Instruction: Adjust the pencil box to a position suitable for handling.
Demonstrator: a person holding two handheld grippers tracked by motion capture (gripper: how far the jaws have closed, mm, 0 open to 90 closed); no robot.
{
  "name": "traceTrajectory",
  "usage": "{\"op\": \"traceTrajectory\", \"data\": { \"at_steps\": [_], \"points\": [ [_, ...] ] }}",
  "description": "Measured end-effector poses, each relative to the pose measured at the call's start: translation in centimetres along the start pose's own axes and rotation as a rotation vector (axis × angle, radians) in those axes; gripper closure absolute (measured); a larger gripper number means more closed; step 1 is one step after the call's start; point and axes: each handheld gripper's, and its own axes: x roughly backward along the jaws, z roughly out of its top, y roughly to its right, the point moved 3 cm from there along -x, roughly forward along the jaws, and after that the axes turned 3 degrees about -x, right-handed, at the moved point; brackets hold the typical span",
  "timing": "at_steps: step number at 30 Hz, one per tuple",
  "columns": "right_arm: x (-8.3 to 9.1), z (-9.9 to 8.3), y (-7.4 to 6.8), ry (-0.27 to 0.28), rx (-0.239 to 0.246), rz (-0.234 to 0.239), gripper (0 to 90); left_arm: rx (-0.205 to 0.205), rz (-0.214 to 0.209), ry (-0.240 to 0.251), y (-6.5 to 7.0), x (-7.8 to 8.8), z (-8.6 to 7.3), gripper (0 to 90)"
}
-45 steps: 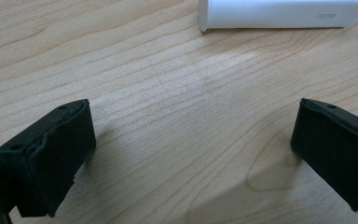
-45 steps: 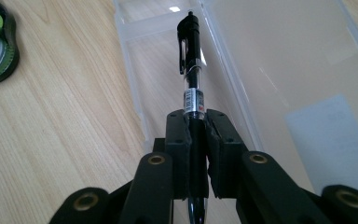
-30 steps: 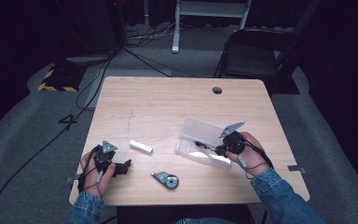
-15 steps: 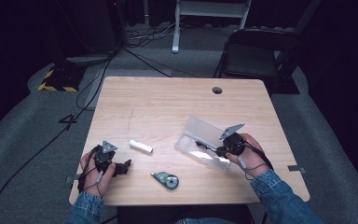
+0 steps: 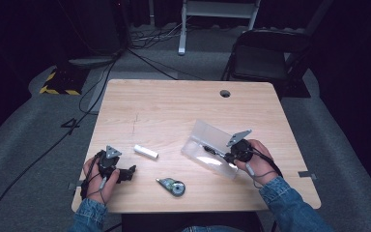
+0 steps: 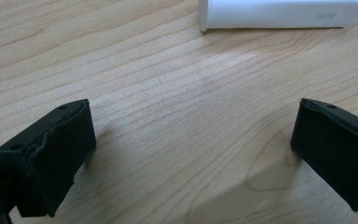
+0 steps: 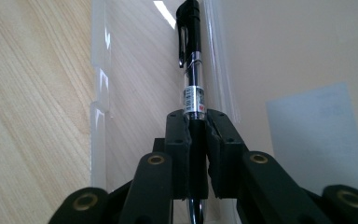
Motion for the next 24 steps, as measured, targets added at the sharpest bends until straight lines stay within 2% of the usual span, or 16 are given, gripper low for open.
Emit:
{"op": "traceTrajectory", "data": {
  "at_steps": [10,18,22,24],
  "points": [
    [-0.2,-0.1,0.1,0.003,0.03,-0.027,76.7,0.0,0.0,0.0,0.0,0.0,0.0,0.2],
    [0.2,0.1,-0.3,0.032,0.016,-0.022,72.5,0.0,0.0,0.0,0.0,0.0,0.0,0.2],
    [0.7,0.4,-0.6,0.061,0.001,-0.021,69.3,0.0,0.0,0.0,0.0,0.0,0.0,0.2],
    [1.1,0.8,-0.9,0.084,-0.007,-0.003,67.8,-0.001,0.0,-0.001,0.0,0.0,0.0,0.2]
  ]
}}
